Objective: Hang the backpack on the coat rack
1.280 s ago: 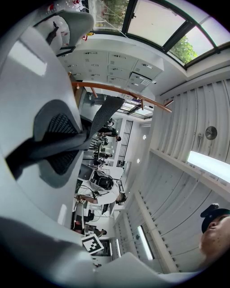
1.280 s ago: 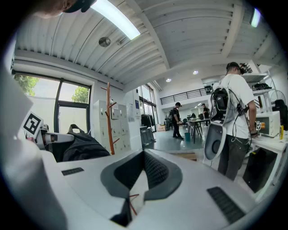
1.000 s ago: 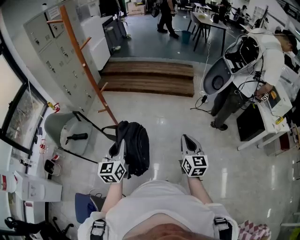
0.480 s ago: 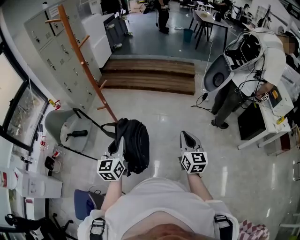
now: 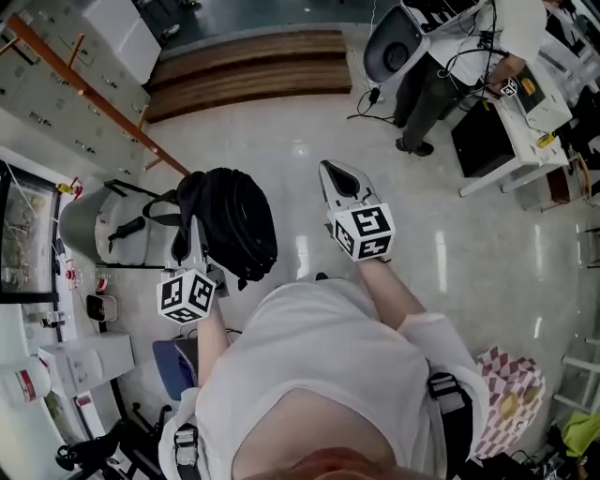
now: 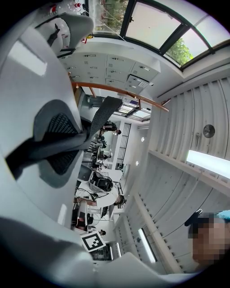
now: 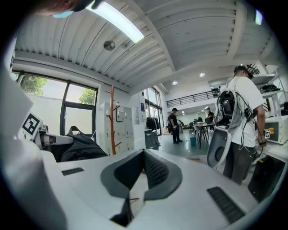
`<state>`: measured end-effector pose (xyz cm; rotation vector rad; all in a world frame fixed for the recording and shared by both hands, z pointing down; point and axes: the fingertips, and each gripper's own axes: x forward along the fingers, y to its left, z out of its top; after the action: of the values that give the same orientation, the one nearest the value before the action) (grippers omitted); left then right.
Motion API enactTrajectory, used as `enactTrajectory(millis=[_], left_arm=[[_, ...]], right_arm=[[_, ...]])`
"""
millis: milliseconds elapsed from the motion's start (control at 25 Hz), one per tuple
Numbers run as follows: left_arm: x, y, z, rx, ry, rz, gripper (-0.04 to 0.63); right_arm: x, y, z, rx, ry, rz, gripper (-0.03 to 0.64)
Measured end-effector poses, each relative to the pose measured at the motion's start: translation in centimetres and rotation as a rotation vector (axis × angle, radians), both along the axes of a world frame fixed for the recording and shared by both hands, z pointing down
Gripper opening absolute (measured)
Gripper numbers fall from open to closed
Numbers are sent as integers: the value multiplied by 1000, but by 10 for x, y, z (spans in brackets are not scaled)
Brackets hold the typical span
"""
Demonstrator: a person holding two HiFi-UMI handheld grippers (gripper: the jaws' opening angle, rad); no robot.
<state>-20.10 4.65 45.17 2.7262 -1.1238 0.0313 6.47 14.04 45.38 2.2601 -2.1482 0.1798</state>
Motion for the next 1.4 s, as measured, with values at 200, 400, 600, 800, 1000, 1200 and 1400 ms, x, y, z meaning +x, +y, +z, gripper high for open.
enactTrajectory(millis=[200, 400, 600, 800, 1000, 1200, 1400], left_arm=[[1, 3, 2, -4, -7, 2, 58], [3, 4, 3, -7, -19, -1, 58], [7, 7, 0, 3, -25, -8, 58], [19, 11, -7, 17, -22, -19, 57], [32, 7, -22, 36, -10, -30, 57], [41, -5, -47, 75, 9, -32, 57], [52, -29, -74, 109, 6, -9, 58]], right_arm=[[-3, 0, 1, -1, -12, -7, 8], [-1, 0, 5, -7, -25, -11, 8], [3, 1, 7, -4, -23, -20, 8], [16, 5, 9, -2, -35, -36, 8], [33, 4, 12, 3, -44, -52, 9], [43, -5, 21, 2, -72, -67, 8], [49, -19, 23, 9, -84, -71, 8]])
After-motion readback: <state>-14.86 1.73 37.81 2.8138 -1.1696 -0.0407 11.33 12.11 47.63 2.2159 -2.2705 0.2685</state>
